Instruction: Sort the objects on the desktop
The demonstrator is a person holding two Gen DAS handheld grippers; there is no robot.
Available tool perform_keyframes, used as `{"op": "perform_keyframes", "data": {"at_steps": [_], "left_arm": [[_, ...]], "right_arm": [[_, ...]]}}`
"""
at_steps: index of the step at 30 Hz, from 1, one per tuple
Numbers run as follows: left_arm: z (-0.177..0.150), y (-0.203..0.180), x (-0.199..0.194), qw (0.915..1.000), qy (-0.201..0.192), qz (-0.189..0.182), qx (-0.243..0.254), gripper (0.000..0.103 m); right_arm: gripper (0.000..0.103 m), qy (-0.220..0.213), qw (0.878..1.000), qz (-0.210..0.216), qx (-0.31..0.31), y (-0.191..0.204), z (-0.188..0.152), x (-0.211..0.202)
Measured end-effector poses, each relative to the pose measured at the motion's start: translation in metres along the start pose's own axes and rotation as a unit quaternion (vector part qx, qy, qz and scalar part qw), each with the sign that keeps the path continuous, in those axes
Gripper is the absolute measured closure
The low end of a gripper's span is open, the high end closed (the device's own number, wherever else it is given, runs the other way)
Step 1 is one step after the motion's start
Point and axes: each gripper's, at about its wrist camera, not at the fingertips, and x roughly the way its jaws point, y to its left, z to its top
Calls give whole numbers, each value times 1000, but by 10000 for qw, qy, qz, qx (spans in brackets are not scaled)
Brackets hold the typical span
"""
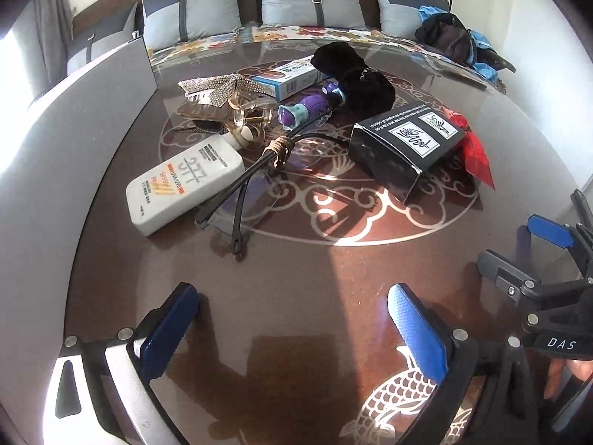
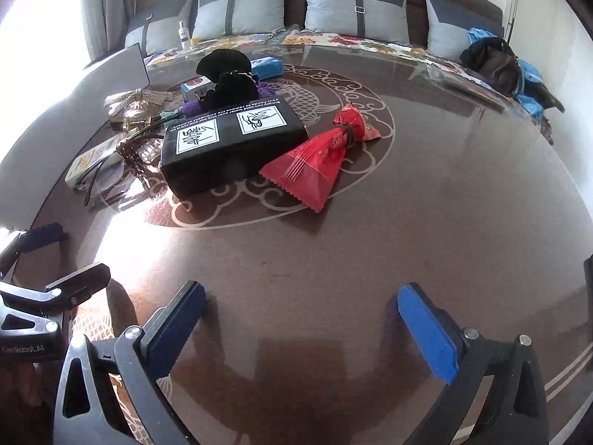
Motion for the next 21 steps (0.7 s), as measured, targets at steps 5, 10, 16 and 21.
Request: {"op": "perform_keyframes", "data": {"at_steps": [5,10,16,21], "left_arm": [[3,2,5,9999,-96,16,-34,0],[3,4,5,9999,-103,11,-36,0],[3,3,5,9999,-103,12,-37,0],[3,3,5,9999,-102,12,-36,0]], "right_arm": [[0,-86,9999,80,-88,-2,9,8],[0,-129,9998,113,-58,-2,8,8],[0,-146,9999,45,-26,-1,8,7],[0,-149,9999,50,-23,-2,8,7]]}}
